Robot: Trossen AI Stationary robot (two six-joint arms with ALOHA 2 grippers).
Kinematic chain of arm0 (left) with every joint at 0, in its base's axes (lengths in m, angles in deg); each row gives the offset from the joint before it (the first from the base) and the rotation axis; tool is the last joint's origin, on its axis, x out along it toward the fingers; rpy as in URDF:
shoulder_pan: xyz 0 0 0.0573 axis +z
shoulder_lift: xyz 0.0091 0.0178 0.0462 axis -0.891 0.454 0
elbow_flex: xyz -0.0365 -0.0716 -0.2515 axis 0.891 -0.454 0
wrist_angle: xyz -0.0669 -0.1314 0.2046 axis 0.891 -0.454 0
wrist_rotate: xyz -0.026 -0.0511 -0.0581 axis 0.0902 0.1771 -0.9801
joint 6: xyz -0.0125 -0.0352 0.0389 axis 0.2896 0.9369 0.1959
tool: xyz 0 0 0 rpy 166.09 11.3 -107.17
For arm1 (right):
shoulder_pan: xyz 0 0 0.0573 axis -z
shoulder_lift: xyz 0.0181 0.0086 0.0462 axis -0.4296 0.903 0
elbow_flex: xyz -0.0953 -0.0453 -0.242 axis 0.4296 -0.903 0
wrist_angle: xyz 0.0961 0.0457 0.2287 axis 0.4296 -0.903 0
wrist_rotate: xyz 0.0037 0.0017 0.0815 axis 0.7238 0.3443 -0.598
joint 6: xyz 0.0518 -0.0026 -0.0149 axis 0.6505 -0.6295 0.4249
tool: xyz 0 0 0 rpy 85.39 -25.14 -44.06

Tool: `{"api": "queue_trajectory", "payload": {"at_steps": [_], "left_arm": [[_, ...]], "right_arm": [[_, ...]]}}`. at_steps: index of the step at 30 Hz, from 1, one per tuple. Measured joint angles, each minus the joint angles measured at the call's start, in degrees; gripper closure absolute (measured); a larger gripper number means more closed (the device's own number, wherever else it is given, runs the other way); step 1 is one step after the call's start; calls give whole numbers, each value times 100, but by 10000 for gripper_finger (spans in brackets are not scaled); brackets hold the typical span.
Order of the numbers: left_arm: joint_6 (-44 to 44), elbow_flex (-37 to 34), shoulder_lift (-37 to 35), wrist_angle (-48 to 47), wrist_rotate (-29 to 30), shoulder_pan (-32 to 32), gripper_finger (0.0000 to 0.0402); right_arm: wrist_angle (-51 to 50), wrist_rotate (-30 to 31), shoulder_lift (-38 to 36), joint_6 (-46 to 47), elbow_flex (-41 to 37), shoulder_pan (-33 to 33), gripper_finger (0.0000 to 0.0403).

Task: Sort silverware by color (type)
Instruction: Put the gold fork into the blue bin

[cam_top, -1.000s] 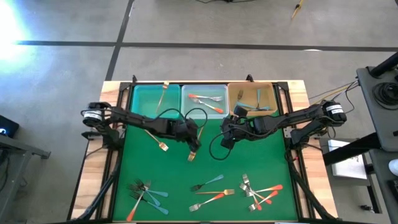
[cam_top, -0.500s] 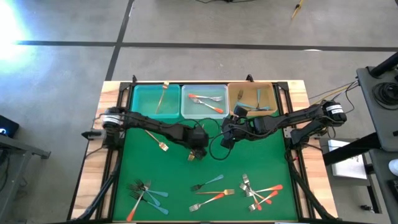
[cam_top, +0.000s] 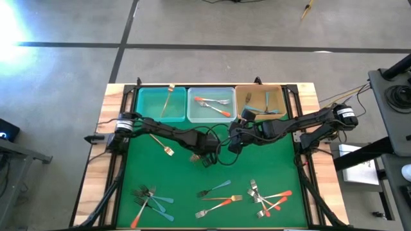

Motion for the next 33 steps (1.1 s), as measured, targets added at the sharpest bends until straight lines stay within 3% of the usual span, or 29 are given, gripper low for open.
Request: {"api": "queue_trajectory", "payload": {"at_steps": [7, 16, 22, 27, 33], "left_arm": [[-31, -25, -185, -52, 286, -2, 398], [-58, -87, -1725, -1625, 1979, 74, 400], [81, -191, -2625, -3052, 3000, 493, 400], [-660, -728, -3100, -3072, 3016, 1541, 400], [-2161, -1828, -3544, -1751, 2181, 3005, 400]], "right_arm": [[5, 0, 0, 0, 0, 0, 271], [6, 0, 0, 0, 0, 0, 271], [2, 0, -2, 0, 0, 0, 271], [3, 0, -2, 0, 1, 0, 271], [4, 0, -2, 0, 0, 0, 271]]}}
